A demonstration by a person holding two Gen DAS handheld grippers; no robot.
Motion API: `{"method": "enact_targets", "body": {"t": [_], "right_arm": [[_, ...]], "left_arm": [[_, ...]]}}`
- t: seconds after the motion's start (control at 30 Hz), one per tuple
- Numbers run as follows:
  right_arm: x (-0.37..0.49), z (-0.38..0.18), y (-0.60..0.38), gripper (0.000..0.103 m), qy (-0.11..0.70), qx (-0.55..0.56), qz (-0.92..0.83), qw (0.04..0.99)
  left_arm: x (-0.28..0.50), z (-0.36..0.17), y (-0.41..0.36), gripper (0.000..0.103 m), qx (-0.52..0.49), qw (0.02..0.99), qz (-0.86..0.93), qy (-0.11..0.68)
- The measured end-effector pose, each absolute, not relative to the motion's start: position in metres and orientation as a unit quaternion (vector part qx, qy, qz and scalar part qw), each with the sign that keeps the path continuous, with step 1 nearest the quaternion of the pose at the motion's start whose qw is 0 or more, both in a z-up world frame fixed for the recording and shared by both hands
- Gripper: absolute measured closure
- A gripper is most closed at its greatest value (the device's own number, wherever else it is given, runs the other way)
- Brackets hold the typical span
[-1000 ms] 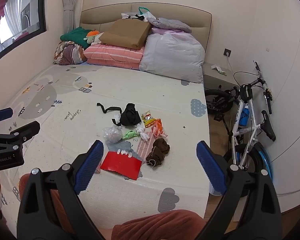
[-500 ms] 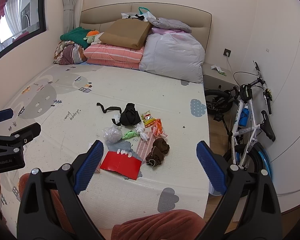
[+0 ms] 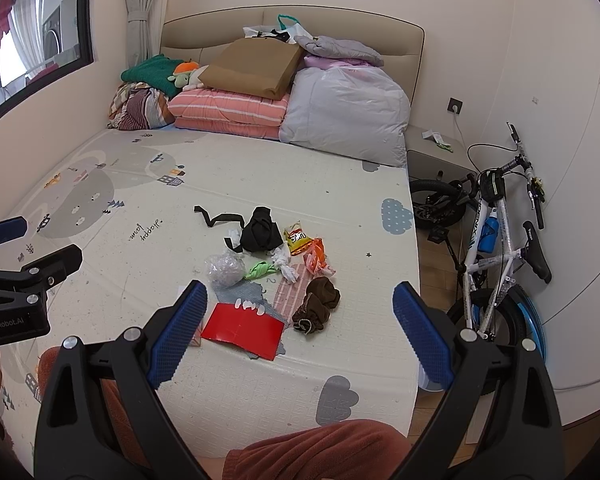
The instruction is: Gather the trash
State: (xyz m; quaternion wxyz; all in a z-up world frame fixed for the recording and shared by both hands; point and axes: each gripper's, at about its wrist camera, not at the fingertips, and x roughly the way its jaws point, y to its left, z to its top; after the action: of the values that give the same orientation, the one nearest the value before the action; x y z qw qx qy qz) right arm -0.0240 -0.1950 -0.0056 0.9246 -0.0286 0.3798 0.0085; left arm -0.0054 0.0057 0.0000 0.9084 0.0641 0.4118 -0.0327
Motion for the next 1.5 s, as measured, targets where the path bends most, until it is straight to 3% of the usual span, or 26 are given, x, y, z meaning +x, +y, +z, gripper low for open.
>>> {"method": "enact_targets", "body": {"t": [1.5], "right_arm": [[-0.0214, -0.0037, -0.1904, 0.012, 0.382, -0.027, 0.009, 0.924]], "left_arm": [[-0.0006, -0.0062, -0.0033, 0.004, 0.063, 0.906, -0.033, 0.416]]}}
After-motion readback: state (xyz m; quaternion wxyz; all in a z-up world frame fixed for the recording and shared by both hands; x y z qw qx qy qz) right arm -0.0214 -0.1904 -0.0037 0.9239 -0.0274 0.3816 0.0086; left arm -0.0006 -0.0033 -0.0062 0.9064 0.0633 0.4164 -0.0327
